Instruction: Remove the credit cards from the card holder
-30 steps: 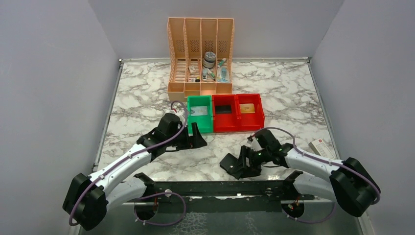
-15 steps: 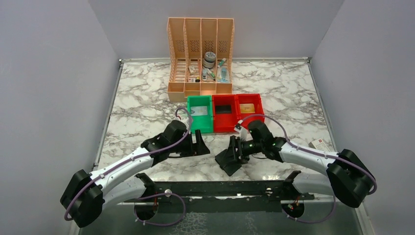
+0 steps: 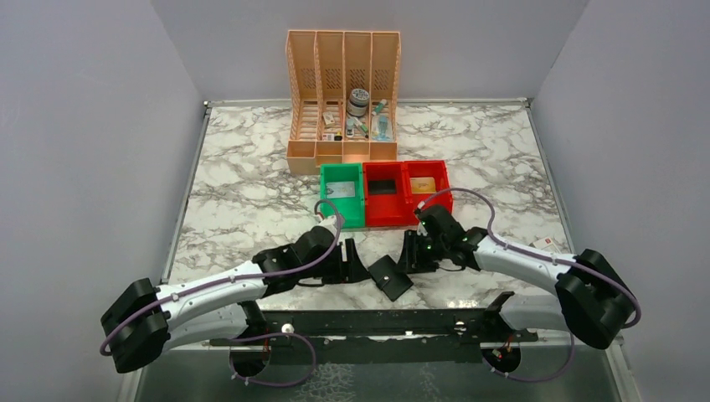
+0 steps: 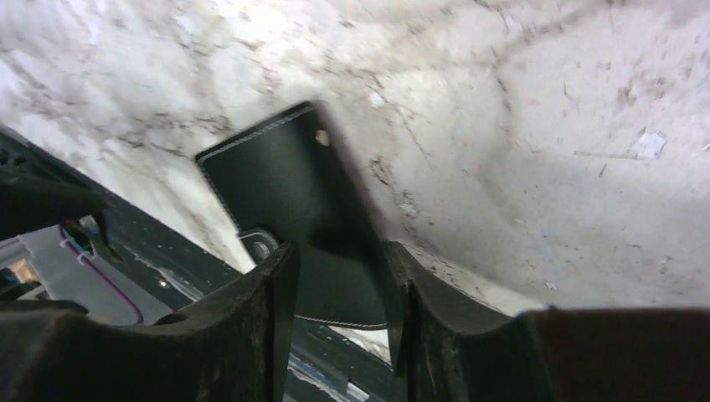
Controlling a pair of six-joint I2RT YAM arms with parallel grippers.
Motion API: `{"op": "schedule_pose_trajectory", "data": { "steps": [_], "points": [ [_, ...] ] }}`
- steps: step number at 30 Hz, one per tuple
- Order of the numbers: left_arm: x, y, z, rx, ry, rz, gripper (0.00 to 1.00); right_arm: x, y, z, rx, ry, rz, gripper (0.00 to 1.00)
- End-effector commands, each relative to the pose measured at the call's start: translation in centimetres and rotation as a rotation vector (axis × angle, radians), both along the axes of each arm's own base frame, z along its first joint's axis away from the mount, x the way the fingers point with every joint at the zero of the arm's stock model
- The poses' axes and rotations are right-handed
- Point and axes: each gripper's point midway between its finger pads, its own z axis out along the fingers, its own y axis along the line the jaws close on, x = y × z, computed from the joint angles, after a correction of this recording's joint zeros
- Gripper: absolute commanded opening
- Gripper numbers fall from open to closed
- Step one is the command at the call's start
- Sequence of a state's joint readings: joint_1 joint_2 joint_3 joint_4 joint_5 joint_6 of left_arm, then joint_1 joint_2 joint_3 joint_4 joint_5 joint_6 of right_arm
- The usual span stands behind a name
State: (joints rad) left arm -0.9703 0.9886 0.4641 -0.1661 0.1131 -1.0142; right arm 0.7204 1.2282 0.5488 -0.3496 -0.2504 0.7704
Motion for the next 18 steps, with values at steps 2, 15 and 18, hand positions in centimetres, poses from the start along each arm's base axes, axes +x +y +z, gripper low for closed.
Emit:
{"op": "schedule_pose_trajectory", "data": {
  "steps": [2,15,18],
  "points": [
    [0.8,-1.1,-0.6,-0.052,-0.057,0.058,0.62,-1.0,0.8,-1.7,0.069,0.02,0.035,0.35],
    [0.0,-0.8,-3.0,0.08,-0.079,0.031,0.55,-3.4,2.3,-2.7,0.315,0.051,-0.075,0.25],
    [0.8,-0.5,-3.3,0.175,-0.111,0.03,0.52,-3.3,2.1,-3.2,0.292,0.042,-0.08,0.25]
  ]
}}
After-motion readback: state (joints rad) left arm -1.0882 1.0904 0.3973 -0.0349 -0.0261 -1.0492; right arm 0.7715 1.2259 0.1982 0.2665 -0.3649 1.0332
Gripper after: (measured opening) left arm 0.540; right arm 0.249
